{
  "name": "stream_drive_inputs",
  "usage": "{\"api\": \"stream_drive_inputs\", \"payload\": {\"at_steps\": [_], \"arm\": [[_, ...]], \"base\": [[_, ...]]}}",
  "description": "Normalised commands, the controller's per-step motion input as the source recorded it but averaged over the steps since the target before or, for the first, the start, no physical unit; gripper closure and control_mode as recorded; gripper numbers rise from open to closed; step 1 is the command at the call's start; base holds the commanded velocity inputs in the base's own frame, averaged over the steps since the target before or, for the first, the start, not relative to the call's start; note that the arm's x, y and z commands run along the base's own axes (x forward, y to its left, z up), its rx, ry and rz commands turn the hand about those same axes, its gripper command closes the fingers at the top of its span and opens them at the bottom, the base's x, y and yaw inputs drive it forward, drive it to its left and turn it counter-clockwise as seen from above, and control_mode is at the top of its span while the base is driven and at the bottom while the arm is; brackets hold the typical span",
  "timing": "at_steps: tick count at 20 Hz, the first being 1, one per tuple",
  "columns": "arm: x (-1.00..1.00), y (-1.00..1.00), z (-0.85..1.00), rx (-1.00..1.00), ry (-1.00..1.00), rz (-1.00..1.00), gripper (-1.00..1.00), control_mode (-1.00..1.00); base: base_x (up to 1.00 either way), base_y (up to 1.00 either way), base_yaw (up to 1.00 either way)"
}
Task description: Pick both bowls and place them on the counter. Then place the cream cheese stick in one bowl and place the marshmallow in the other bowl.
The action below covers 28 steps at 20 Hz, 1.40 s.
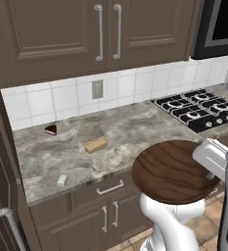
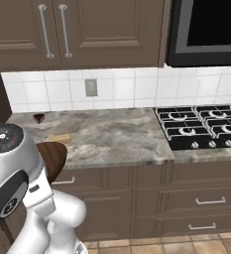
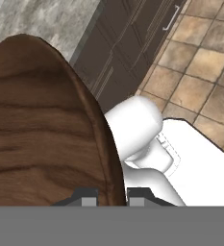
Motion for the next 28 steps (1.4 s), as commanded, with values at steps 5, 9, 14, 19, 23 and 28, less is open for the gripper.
{"api": "stream_drive_inputs", "payload": {"at_steps": [5,9,14,19,23,28], "arm": [[0.00,0.00,0.00,0.00,0.00,0.00,1.00,1.00],[0.00,0.00,0.00,0.00,0.00,0.00,1.00,1.00],[0.00,0.00,0.00,0.00,0.00,0.00,1.00,1.00],[0.00,0.00,0.00,0.00,0.00,0.00,1.00,1.00],[0.00,0.00,0.00,0.00,0.00,0.00,1.00,1.00],[0.02,-0.27,-0.05,0.05,-0.01,0.01,1.00,-1.00]], "base": [[0.53,-0.01,0.12],[0.43,0.00,0.15],[0.45,-0.15,0.14],[0.58,-0.26,0.12],[0.41,-0.27,0.09],[0.07,-0.11,0.02]]}}
